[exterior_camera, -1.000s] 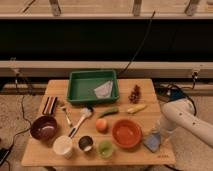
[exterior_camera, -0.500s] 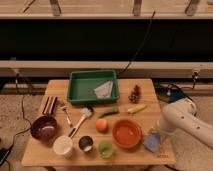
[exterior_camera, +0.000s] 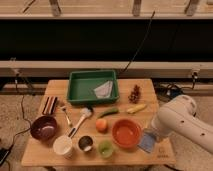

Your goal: Place sponge in paper cup

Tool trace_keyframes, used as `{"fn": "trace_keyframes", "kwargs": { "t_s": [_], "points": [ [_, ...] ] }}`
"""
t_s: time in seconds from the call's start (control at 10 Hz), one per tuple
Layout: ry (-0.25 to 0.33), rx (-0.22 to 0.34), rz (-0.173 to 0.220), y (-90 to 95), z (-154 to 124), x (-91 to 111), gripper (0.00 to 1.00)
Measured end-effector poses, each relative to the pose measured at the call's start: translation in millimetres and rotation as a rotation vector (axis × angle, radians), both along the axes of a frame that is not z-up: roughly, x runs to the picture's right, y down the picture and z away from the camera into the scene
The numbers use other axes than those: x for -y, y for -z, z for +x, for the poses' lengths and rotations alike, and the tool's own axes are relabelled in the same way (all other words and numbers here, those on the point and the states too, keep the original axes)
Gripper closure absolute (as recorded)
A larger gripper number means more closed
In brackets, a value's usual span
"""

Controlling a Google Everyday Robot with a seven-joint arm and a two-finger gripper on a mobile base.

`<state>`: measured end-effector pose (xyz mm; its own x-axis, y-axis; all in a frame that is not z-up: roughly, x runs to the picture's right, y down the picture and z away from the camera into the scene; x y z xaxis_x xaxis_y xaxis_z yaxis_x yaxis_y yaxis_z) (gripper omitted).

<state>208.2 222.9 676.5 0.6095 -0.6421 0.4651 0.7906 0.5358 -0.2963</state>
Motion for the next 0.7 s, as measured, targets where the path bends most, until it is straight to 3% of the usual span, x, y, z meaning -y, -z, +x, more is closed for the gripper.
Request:
{"fn": "trace_keyframes", "kwargs": {
  "t_s": [0.7],
  "points": [
    [0.236, 0.194, 0.044, 1.9, -146, 7, 0.84]
  ]
}}
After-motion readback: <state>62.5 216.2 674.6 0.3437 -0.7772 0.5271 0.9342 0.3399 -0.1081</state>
